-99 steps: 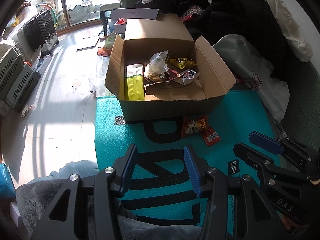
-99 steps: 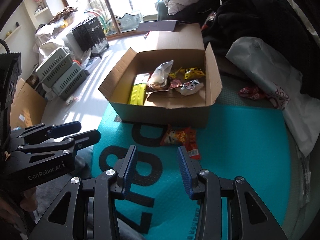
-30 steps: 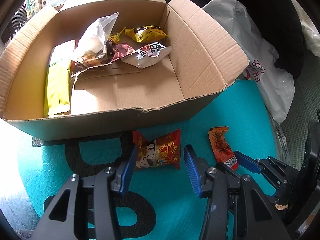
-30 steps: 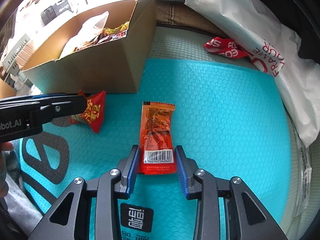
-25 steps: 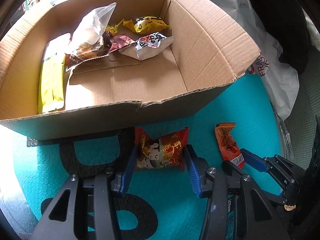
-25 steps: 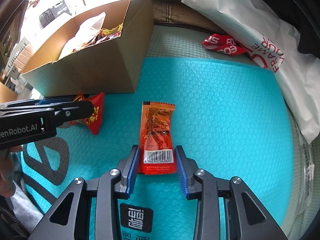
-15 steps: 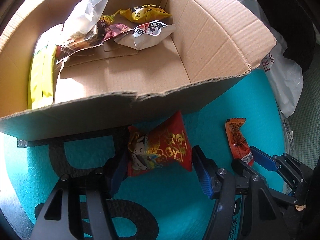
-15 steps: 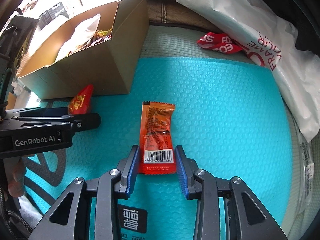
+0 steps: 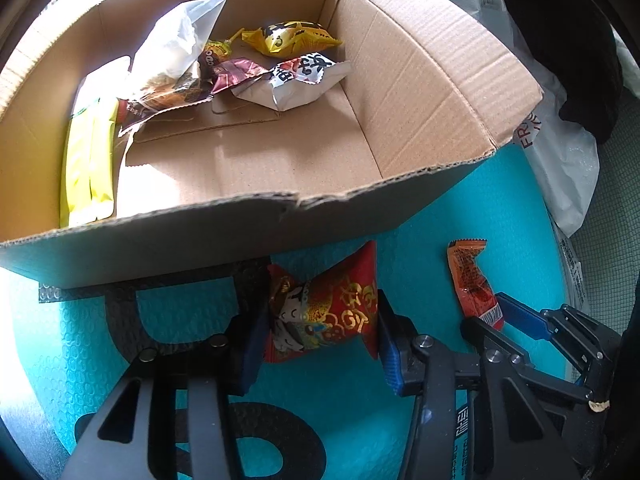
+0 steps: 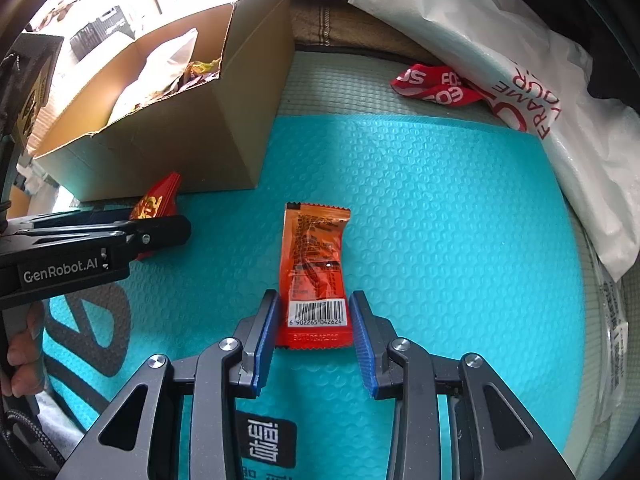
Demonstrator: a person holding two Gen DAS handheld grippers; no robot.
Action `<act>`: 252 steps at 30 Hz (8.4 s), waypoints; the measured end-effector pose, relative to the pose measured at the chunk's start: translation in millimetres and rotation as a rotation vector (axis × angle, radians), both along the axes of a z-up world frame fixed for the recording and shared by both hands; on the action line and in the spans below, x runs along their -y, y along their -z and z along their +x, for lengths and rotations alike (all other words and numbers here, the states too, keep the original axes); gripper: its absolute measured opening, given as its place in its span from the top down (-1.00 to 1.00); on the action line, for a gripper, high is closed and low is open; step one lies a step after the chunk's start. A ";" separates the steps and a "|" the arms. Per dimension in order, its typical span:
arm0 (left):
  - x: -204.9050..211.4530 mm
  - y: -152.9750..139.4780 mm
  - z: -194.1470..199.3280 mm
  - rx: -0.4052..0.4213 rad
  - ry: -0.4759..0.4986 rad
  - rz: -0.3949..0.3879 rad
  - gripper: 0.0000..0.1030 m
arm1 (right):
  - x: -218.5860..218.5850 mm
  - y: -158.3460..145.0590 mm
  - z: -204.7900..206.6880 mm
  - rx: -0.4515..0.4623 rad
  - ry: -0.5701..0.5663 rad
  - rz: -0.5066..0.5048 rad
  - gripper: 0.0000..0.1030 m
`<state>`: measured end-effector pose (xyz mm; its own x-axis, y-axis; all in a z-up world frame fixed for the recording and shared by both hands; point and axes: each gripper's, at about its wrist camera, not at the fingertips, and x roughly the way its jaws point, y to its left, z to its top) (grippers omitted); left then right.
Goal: Organize snacks
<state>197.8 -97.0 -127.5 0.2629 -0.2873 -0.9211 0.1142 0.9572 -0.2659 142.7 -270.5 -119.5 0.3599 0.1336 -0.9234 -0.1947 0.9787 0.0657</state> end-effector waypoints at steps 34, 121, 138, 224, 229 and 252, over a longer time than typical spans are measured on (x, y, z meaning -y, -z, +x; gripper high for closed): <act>-52.3 -72.9 -104.2 0.092 -0.113 -0.007 0.09 | -48.5 -40.9 -64.9 0.023 -0.129 0.167 0.32; -93.9 -57.2 80.3 0.128 -0.125 0.134 0.09 | -107.3 -50.8 120.7 0.062 -0.172 0.141 0.32; -90.6 -56.6 84.5 0.100 -0.120 0.160 0.08 | -113.9 -50.8 117.7 0.041 -0.165 0.077 0.28; -108.1 -213.1 -133.1 0.412 -0.258 0.211 -0.41 | -95.2 -184.7 -75.9 0.287 -0.109 0.121 -0.26; -111.0 -206.0 -136.7 0.391 -0.271 0.210 -0.41 | -96.6 -177.2 -79.9 0.265 -0.108 0.115 -0.26; -113.8 -198.4 -136.0 0.358 -0.276 0.200 -0.41 | -104.5 -175.1 -78.8 0.258 -0.126 0.111 -0.26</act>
